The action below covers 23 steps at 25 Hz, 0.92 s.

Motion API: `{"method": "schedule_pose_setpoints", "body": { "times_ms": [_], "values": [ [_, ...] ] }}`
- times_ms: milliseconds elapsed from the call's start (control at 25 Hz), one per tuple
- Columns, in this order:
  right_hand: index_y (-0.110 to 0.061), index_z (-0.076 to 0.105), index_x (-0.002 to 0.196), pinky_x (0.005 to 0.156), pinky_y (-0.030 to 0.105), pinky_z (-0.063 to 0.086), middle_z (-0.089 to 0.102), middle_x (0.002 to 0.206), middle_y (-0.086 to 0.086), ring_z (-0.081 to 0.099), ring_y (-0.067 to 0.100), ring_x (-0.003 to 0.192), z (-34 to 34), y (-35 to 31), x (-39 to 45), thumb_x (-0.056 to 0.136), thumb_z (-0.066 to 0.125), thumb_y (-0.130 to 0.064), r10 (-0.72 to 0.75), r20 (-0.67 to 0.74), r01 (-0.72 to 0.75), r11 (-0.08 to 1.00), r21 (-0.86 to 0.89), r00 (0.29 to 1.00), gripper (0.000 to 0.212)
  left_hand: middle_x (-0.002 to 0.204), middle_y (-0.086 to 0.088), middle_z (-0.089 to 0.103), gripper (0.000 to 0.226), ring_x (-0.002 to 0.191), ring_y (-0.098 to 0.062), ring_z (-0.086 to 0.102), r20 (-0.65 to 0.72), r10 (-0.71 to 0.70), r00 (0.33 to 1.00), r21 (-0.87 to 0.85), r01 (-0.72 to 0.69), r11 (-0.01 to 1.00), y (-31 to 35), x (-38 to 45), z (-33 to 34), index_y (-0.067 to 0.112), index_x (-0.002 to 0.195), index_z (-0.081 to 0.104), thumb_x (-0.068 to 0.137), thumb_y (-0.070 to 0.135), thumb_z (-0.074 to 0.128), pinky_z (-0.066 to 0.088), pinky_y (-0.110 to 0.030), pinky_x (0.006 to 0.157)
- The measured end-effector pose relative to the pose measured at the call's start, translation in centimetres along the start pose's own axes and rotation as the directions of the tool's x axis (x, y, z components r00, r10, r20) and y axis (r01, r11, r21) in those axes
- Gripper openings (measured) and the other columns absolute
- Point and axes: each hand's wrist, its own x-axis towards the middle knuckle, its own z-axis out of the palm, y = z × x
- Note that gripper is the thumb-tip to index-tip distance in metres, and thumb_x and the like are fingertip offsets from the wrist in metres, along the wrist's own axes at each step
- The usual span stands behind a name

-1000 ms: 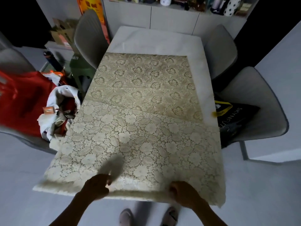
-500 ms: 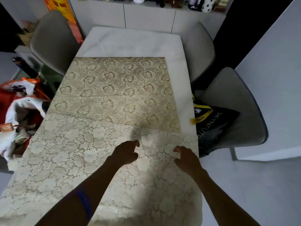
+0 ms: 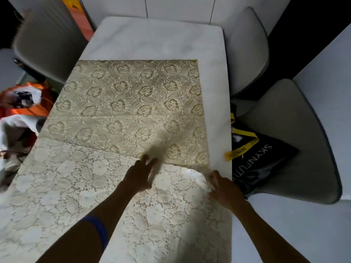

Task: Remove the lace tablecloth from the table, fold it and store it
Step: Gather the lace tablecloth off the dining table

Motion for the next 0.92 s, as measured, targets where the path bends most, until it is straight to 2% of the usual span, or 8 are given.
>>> {"method": "schedule_pose_setpoints", "body": {
  "times_ms": [80, 240, 360, 440, 480, 680, 840, 920],
  "values": [
    [-0.025, 0.049, 0.077, 0.053, 0.022, 0.037, 0.055, 0.079, -0.004, 0.062, 0.024, 0.084, -1.6, -0.6, 0.7, 0.08, 0.063, -0.026, -0.003, 0.134, 0.009, 0.999, -0.043, 0.991, 0.014, 0.131, -0.006, 0.05, 0.057, 0.116, -0.026, 0.053, -0.023, 0.043, 0.999, 0.042, -0.042, 0.998, -1.0, 0.6, -0.4, 0.022, 0.136, 0.044, 0.085, 0.031, 0.067, 0.051, -0.034, 0.091],
    [-0.014, 0.062, 0.089, 0.063, 0.023, 0.04, 0.056, 0.096, 0.006, 0.061, 0.024, 0.095, -8.6, -3.3, 4.0, 0.082, 0.07, -0.027, -0.052, 0.414, 0.088, 0.994, -0.068, 0.909, 0.016, 0.113, -0.001, 0.067, 0.019, 0.109, -0.021, 0.06, 0.009, 0.092, 0.996, -0.027, -0.092, 0.995, -4.4, 1.5, -4.2, 0.022, 0.108, 0.066, 0.092, 0.026, 0.057, 0.048, -0.031, 0.088],
    [-0.01, 0.062, 0.094, 0.072, 0.033, 0.046, 0.062, 0.097, 0.013, 0.061, 0.034, 0.097, -13.8, -6.8, 7.6, 0.085, 0.061, -0.018, -0.05, -0.096, 0.063, 0.989, 0.135, 0.994, 0.012, 0.104, -0.006, 0.063, 0.015, 0.105, -0.029, 0.062, -0.317, -0.136, 0.939, -0.299, 0.037, 0.953, -8.7, 3.4, -9.3, 0.017, 0.103, 0.064, 0.09, 0.018, 0.057, 0.048, -0.033, 0.076],
    [-0.019, 0.052, 0.128, 0.092, 0.045, 0.044, 0.056, 0.129, 0.011, 0.052, 0.038, 0.116, -15.8, -9.1, 9.1, 0.084, 0.063, -0.02, 0.113, -0.483, -0.011, 0.978, 0.208, 0.868, 0.045, 0.123, -0.016, 0.056, 0.044, 0.109, -0.037, 0.057, -0.548, -0.353, 0.758, -0.485, 0.055, 0.873, -11.1, 4.2, -12.0, 0.014, 0.125, 0.055, 0.083, 0.016, 0.068, 0.051, -0.04, 0.078],
    [-0.021, 0.041, 0.139, 0.098, 0.048, 0.041, 0.047, 0.142, 0.009, 0.046, 0.038, 0.124, -15.8, -9.9, 9.2, 0.082, 0.065, -0.023, 0.154, -0.53, -0.032, 0.972, 0.232, 0.834, 0.061, 0.134, -0.019, 0.049, 0.064, 0.115, -0.038, 0.053, -0.572, -0.378, 0.728, -0.514, 0.041, 0.857, -11.7, 4.4, -12.4, 0.013, 0.137, 0.046, 0.08, 0.017, 0.074, 0.053, -0.045, 0.084],
    [-0.026, 0.02, 0.151, 0.107, 0.048, 0.035, 0.02, 0.16, 0.003, 0.033, 0.032, 0.139, -4.9, -13.3, 4.7, 0.087, 0.057, -0.037, 0.06, -0.201, -0.052, 0.998, 0.043, 0.978, 0.074, 0.151, -0.005, 0.04, 0.059, 0.134, -0.023, 0.043, -0.195, -0.061, 0.979, -0.41, -0.025, 0.912, -8.9, -0.3, -5.4, 0.025, 0.137, 0.046, 0.084, 0.036, 0.069, 0.041, -0.041, 0.109],
    [-0.024, 0.027, 0.145, 0.097, 0.049, 0.045, 0.036, 0.147, 0.003, 0.042, 0.033, 0.128, 3.2, -13.1, 0.0, 0.078, 0.065, -0.04, 0.352, -0.165, -0.277, 0.892, 0.356, 0.921, 0.079, 0.163, -0.001, -0.005, 0.101, 0.15, -0.03, -0.005, 0.107, 0.174, 0.979, -0.088, -0.165, 0.982, -6.1, -5.6, 3.9, 0.034, 0.15, 0.025, 0.065, 0.075, 0.061, 0.01, -0.059, 0.119],
    [-0.025, 0.025, 0.143, 0.09, 0.047, 0.049, 0.031, 0.142, 0.0, 0.048, 0.033, 0.119, 4.6, -12.7, -1.2, 0.077, 0.066, -0.04, 0.441, -0.155, -0.33, 0.824, 0.461, 0.884, 0.079, 0.162, -0.005, 0.015, 0.09, 0.149, -0.031, 0.009, 0.012, 0.275, 0.961, 0.015, -0.275, 0.961, -4.9, -8.0, 6.1, 0.028, 0.14, 0.043, 0.063, 0.071, 0.058, 0.019, -0.068, 0.112]
  ]
}}
